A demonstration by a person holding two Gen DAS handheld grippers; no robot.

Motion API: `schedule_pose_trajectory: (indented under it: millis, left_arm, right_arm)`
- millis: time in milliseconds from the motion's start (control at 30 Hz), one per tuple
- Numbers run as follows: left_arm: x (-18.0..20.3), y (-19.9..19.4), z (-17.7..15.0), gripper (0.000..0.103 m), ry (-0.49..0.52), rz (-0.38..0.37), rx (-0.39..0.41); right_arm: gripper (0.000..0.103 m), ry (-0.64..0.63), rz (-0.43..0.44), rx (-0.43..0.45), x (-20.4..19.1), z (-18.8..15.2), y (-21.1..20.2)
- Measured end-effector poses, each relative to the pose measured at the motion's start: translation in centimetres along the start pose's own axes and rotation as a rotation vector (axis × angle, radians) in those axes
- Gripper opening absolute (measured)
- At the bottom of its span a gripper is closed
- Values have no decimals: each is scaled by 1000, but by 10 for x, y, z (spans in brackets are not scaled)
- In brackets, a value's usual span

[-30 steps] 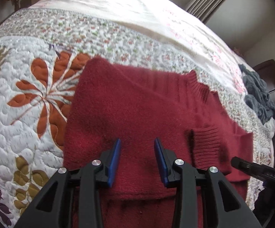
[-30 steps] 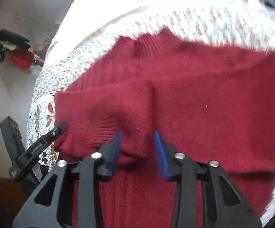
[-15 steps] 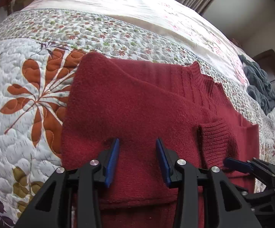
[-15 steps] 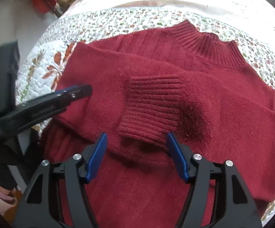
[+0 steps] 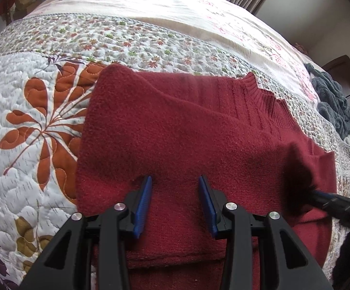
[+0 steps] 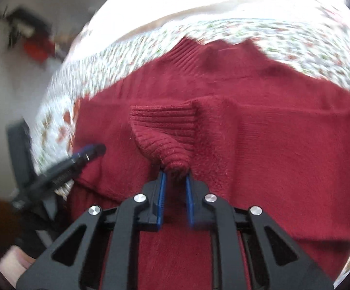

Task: Fold small clothes
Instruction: 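Grasp the folded sleeve cuff with the right tool, then adjust the sleeve cuff with the right tool and release it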

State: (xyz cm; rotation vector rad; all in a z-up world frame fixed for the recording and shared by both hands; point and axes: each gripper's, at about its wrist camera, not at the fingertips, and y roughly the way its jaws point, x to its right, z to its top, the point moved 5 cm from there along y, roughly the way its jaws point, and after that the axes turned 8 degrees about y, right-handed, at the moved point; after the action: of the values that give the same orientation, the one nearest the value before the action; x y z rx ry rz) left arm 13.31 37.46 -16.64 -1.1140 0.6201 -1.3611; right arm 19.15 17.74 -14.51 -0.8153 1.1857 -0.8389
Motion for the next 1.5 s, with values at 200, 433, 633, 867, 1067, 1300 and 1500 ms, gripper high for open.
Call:
schedule_pose_trajectory:
  millis: [200,433,633,867,1067,1300,1500]
  left_arm:
    - [1,2,1,41,7,14,0]
    - [4,5,2,42,26,36,-2]
    - [4,5,3,42,33,45,-10]
    - [21,-14,8,43,51,42,26]
    - [34,-5,1,46,82,37,-2]
    - [28,-1,-1,49,85,26,-12]
    - [23,9,0,53,112,-3,-38]
  right_arm:
    - [13,202,71,62,53,8,-37]
    - [15,349,69,29,111,-7,-39]
    - [26,407,35,-7,134,-30,-37]
    - [57,426,113,26,141,-11,-45]
    - [32,413,105,-35,140,1,-17]
    - [9,384,51,-29,137,-8,-32]
    - [9,382,7,-64,149,-15,-15]
